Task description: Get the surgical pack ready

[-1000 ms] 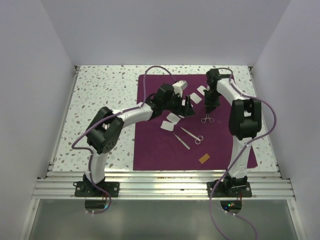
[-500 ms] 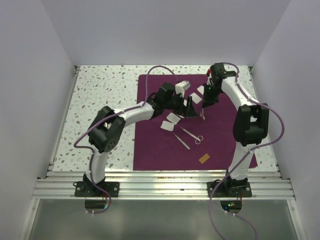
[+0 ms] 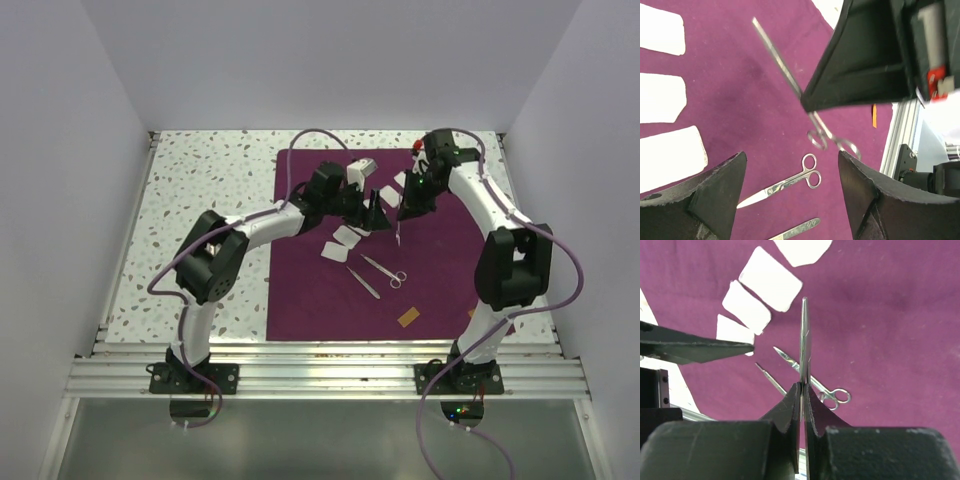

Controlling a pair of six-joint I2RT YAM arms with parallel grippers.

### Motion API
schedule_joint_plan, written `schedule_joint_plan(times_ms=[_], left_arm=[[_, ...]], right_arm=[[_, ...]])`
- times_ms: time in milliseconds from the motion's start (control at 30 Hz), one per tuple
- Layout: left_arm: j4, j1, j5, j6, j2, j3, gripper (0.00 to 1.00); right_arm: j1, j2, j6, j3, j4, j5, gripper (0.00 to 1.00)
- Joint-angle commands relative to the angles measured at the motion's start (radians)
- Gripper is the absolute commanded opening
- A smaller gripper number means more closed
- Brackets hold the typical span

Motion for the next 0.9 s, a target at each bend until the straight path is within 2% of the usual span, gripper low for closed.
schedule_joint_plan(times_ms=[0, 233, 333, 500, 867], left_arm=[[0.078, 0.000, 0.039, -0.038, -0.033, -0.007, 0.78], [0.056, -0.024, 0.027, -0.066, -0.076, -0.042, 0.78], [0.067, -0.026, 0.015, -0.069, -0.120, -0.098, 0.78], [-0.008, -0.044, -0.039, -0.038, -0.150, -0.109, 0.77], [-0.119, -0.090, -0.091, -0.021, -0.127, -0.050, 0.67]], right_arm=[[0.050, -0.058, 0.023, -0.004, -0.004, 0.011, 0.00], [0.126, -0.060, 0.095, -0.003, -0.009, 0.081, 0.00], [0.130, -0.073, 0.107, -0.015, -0.004, 0.092, 0.00], [0.133, -0.101, 0.118, -0.021, -0.015, 0.098, 0.00], [0.155, -0.133, 0.147, -0.026, -0.044, 0.106, 0.00]])
